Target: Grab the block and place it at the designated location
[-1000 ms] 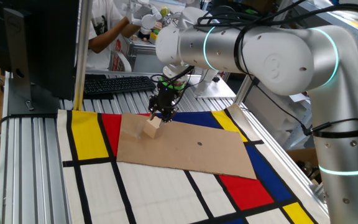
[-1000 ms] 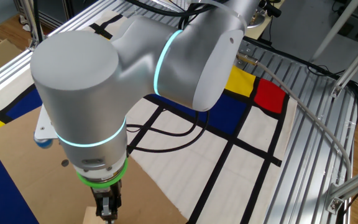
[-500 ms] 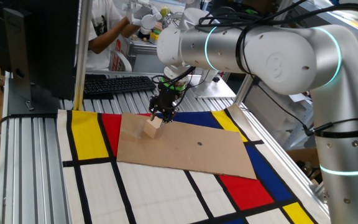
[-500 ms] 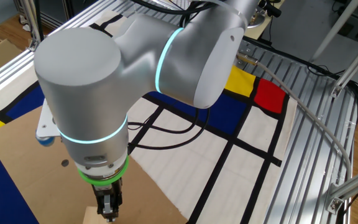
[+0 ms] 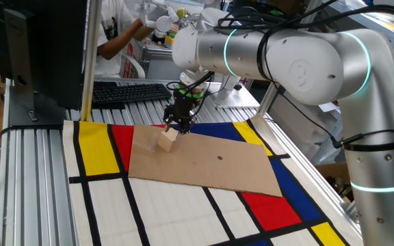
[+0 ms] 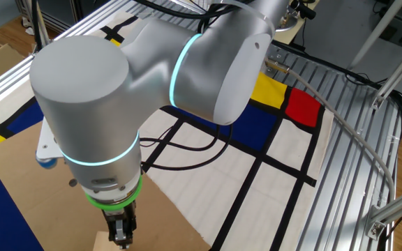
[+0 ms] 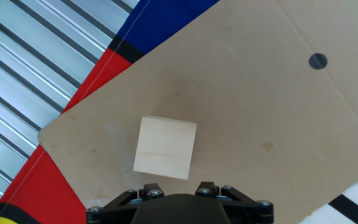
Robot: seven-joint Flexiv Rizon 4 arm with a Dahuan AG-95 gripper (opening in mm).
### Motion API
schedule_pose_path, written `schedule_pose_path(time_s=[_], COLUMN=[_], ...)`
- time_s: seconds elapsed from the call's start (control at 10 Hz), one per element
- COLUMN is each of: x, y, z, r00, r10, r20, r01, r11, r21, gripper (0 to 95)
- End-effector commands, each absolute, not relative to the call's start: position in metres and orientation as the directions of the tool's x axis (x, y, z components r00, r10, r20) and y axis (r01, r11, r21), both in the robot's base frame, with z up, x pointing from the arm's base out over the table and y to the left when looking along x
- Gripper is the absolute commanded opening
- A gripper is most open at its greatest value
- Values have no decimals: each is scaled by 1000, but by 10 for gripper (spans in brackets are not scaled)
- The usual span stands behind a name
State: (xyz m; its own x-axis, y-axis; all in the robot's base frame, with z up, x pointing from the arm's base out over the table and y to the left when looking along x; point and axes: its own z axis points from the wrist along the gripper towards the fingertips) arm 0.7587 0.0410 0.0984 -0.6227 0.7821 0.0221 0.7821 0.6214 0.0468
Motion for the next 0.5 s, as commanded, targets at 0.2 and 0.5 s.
schedule_pose_path(time_s=[0.2, 0.5], x=[761, 761], y=[41, 41], z=[98, 98], r00=[-619, -618], r10=[785, 786], r20=[25, 5], r01=[785, 786], r11=[618, 617], r21=[38, 39], gripper=[570, 570])
